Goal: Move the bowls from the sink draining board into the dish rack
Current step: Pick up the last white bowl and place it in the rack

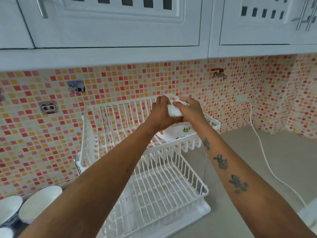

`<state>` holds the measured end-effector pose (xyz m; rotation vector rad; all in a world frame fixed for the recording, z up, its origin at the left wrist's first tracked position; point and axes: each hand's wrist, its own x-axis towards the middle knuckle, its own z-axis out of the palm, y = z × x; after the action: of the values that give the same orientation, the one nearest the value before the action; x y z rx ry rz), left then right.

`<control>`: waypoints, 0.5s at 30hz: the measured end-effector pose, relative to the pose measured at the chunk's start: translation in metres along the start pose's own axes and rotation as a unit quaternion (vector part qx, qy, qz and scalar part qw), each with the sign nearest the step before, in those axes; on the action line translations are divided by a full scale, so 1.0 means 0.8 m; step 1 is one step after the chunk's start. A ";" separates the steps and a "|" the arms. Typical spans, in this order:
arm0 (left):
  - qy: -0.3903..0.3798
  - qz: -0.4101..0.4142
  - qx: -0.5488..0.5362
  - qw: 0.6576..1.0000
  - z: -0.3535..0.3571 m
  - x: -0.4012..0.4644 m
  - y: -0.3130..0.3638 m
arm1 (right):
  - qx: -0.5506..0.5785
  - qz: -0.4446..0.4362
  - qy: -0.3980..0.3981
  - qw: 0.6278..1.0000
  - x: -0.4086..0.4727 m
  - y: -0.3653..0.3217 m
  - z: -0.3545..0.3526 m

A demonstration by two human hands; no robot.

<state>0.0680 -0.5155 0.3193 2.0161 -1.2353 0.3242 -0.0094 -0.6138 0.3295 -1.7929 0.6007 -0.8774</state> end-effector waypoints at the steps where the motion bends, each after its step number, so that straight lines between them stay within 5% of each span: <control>1: -0.002 -0.005 -0.001 1.000 0.001 0.001 -0.003 | -0.008 0.001 -0.007 1.000 0.002 0.002 0.001; 9: -0.032 -0.102 -0.137 0.985 -0.010 0.007 -0.013 | 0.042 0.110 -0.064 0.991 0.009 0.011 -0.002; 15: -0.117 -0.316 -0.249 0.908 -0.012 0.010 -0.016 | 0.066 0.135 -0.060 0.987 0.011 0.011 -0.007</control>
<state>0.0845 -0.5110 0.3244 1.8958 -0.6324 -0.5142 -0.0085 -0.6268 0.3248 -1.5867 0.6727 -0.6056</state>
